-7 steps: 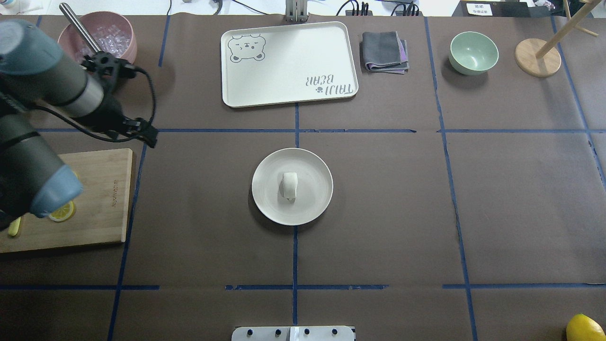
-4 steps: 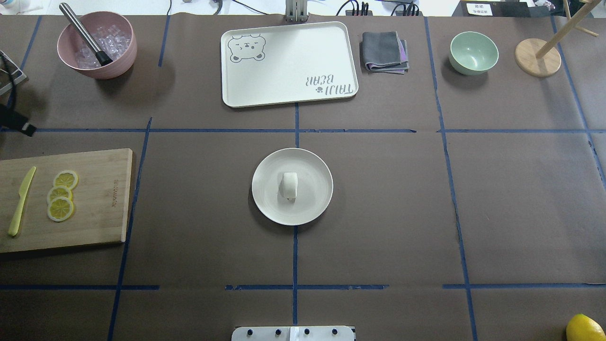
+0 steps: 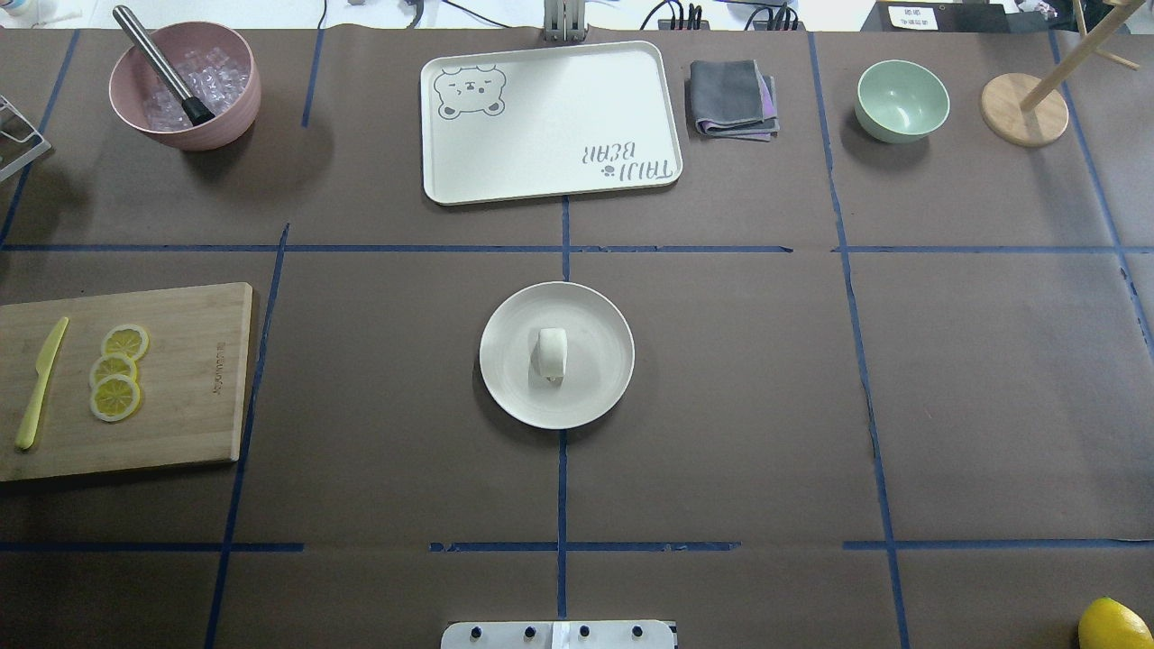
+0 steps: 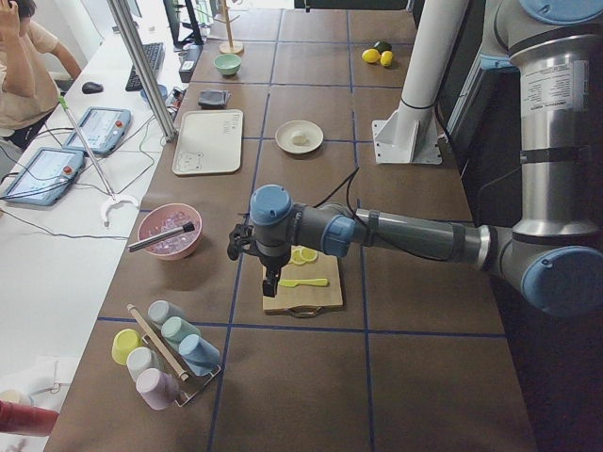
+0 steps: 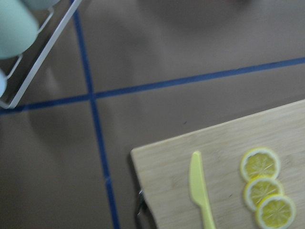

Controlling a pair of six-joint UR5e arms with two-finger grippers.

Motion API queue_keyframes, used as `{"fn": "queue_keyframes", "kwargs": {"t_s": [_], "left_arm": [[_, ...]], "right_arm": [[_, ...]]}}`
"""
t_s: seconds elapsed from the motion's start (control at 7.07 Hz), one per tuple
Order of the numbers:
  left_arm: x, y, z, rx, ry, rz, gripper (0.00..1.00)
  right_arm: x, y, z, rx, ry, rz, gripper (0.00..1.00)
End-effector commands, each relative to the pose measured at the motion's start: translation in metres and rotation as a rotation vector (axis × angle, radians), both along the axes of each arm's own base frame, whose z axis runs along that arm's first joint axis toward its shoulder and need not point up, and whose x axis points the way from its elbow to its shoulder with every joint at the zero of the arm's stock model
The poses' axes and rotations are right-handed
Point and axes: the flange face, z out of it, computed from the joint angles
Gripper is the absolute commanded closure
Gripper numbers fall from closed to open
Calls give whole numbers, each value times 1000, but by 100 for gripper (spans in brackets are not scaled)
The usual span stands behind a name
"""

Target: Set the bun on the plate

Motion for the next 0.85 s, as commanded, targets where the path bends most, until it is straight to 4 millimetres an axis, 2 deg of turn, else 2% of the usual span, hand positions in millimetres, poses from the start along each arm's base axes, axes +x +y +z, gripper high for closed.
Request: {"fn": "queue_keyframes", "kwargs": {"t_s": [0.0,0.28,0.71], "left_arm": [[-13,10,48,-93,-17,-31,0],[-14,11,59,-118,-22,-34,0],[-14,7,53,-107,-20,-35,0]], "right_arm": [[0,-1,-1,2,-1,-1,0],[0,-2,-2,4,-1,0,0],[0,-2,-2,4,0,0,0]]}}
